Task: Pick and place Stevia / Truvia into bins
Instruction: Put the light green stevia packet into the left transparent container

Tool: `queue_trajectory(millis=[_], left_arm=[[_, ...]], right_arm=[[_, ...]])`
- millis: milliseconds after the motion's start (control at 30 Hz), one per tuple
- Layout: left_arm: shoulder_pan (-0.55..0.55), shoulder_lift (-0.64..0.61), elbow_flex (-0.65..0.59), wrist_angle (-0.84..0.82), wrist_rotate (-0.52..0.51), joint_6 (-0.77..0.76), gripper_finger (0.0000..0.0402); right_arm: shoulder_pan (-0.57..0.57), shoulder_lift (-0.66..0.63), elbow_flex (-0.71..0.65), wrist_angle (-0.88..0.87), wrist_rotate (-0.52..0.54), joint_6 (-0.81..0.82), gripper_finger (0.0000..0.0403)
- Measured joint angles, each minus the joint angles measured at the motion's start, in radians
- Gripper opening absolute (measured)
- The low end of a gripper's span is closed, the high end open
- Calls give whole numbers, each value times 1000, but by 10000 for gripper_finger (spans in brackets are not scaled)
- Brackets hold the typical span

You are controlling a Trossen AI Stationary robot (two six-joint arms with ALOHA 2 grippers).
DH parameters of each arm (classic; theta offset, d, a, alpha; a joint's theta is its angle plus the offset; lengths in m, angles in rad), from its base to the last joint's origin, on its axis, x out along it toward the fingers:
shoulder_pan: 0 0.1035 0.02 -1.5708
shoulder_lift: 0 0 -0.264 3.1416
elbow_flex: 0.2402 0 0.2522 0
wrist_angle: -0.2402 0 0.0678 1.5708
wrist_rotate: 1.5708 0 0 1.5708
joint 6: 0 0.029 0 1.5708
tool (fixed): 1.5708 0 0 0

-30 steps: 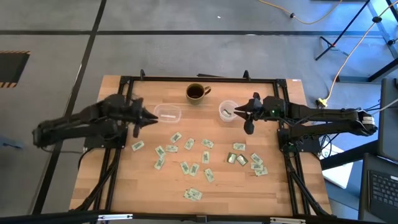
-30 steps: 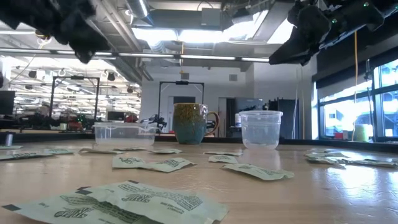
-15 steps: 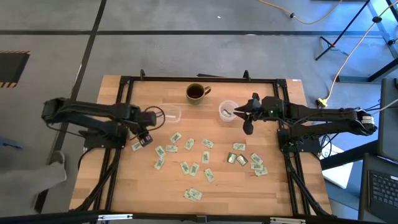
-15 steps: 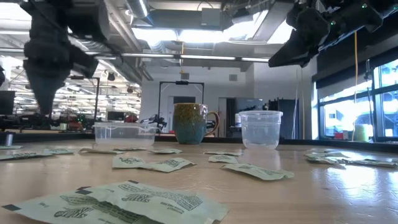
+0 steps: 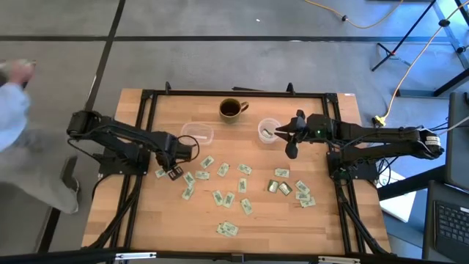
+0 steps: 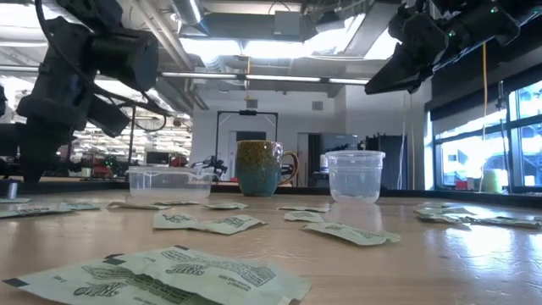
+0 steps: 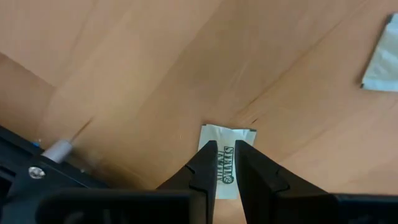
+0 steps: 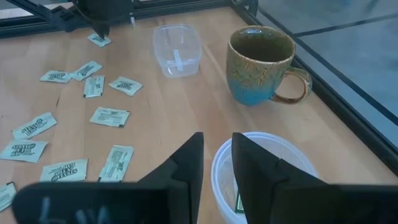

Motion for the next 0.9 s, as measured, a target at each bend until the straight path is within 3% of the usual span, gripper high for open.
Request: queue_trajectory(millis=[333, 900], left_arm=[[-63, 75, 0, 18, -35, -93, 54], [-76, 167, 5, 57, -26, -92, 23]], right_arm=[[0, 0, 0, -3, 0, 0, 87], [0, 0, 0, -12, 0, 22, 87]])
